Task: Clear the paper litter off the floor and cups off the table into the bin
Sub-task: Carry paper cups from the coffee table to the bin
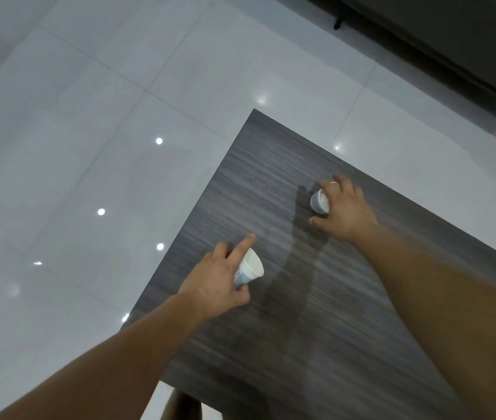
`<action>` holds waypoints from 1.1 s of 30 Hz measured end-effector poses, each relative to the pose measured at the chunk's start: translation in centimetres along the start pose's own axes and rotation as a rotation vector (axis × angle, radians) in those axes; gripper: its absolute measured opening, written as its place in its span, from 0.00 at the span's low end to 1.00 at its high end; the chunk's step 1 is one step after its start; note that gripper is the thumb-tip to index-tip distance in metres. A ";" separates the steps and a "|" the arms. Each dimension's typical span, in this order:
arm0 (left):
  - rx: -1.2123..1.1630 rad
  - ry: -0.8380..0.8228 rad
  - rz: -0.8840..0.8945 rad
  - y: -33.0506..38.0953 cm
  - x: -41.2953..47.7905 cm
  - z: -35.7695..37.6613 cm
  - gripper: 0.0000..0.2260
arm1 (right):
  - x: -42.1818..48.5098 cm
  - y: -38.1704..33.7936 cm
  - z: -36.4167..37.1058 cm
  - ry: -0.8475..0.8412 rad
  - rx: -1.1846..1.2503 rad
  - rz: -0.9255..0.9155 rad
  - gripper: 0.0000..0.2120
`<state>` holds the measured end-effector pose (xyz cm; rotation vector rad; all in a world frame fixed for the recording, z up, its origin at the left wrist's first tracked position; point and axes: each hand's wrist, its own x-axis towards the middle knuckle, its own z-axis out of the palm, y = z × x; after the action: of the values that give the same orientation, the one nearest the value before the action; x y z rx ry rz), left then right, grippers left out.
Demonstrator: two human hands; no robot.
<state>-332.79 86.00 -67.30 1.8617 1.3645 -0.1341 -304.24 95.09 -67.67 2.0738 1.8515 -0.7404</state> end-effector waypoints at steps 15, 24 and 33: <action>0.162 0.108 0.081 5.9 -4.9 -7.4 0.44 | -16.2 -6.0 0.3 0.056 0.283 -0.068 0.30; 0.291 -0.009 0.308 13.8 -12.9 -11.0 0.35 | -32.9 -6.3 -4.7 0.199 0.354 0.229 0.32; 0.489 -0.032 0.692 24.0 -23.3 -7.8 0.32 | -52.6 -7.2 -0.5 0.361 0.501 0.565 0.31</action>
<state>-325.05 71.34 -37.20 2.6228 0.6255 -0.1459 -314.17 52.02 -38.26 3.0285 1.1643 -0.7593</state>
